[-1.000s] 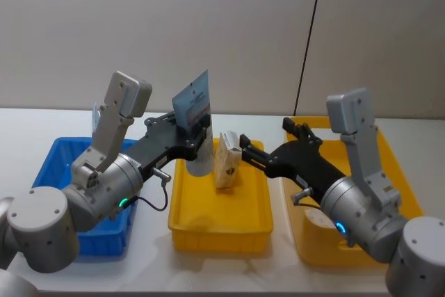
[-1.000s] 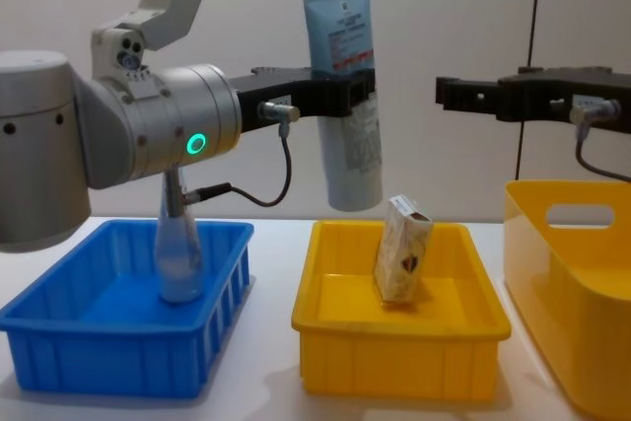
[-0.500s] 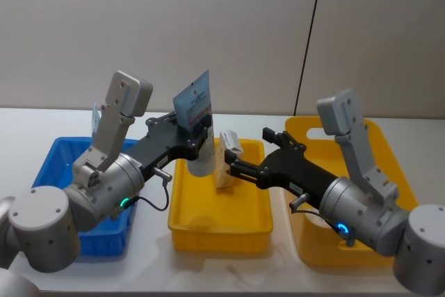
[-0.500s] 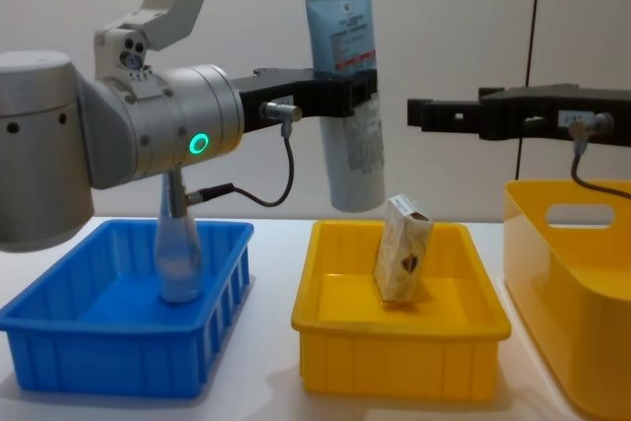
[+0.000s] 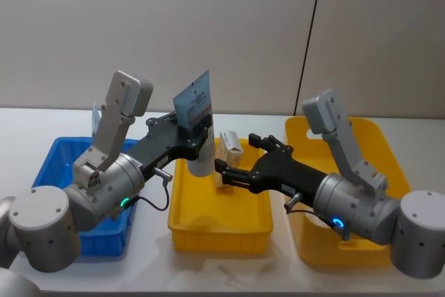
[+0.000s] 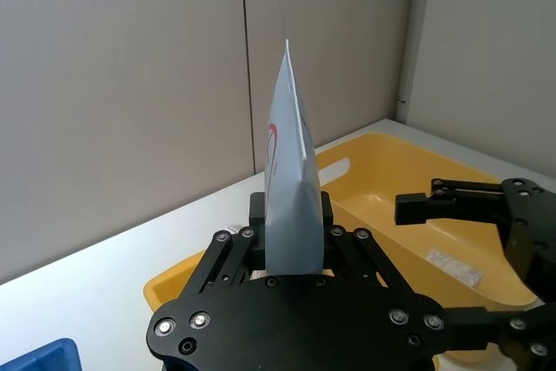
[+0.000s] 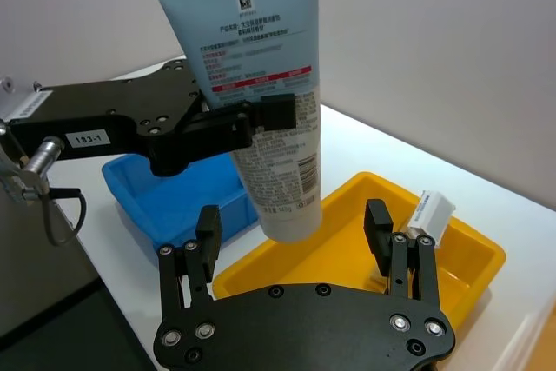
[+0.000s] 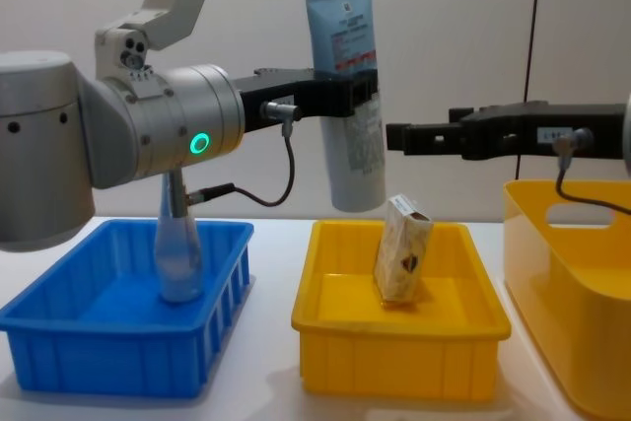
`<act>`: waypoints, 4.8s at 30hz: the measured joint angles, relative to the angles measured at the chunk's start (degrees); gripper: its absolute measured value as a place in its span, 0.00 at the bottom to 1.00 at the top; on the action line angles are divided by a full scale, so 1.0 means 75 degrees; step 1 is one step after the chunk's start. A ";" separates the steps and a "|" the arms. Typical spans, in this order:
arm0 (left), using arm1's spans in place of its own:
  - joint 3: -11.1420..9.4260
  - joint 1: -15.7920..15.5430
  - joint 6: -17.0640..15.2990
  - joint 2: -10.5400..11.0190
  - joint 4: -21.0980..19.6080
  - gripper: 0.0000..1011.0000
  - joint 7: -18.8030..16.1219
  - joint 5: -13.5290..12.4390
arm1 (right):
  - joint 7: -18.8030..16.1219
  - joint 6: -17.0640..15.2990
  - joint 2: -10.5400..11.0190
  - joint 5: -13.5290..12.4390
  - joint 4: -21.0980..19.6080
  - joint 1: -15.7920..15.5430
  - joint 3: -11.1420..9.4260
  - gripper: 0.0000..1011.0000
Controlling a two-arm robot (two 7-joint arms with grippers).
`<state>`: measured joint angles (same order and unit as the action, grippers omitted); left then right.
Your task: Bimanual collaborative sorting of washing and personal care products
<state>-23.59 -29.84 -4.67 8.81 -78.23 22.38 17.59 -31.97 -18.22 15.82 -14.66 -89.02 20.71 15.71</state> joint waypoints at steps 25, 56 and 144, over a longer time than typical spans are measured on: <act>0.0000 0.0000 0.0001 -0.0003 0.0000 0.26 -0.0001 0.0002 | -0.0546 0.0511 -0.0140 0.0202 0.1737 0.1264 0.0774 0.99; 0.0000 0.0000 0.0001 -0.0003 -0.0001 0.26 -0.0001 0.0001 | -0.0629 0.1199 -0.0633 0.0346 0.3463 0.2304 0.1337 0.80; 0.0000 0.0000 0.0001 -0.0003 0.0000 0.99 0.0000 0.0001 | 0.2733 0.0656 -0.0074 0.0114 0.0954 0.0579 0.0034 0.17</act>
<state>-23.59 -29.84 -4.67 8.79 -78.23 22.37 17.60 -11.48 -13.30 15.27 -13.80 -81.86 25.05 15.96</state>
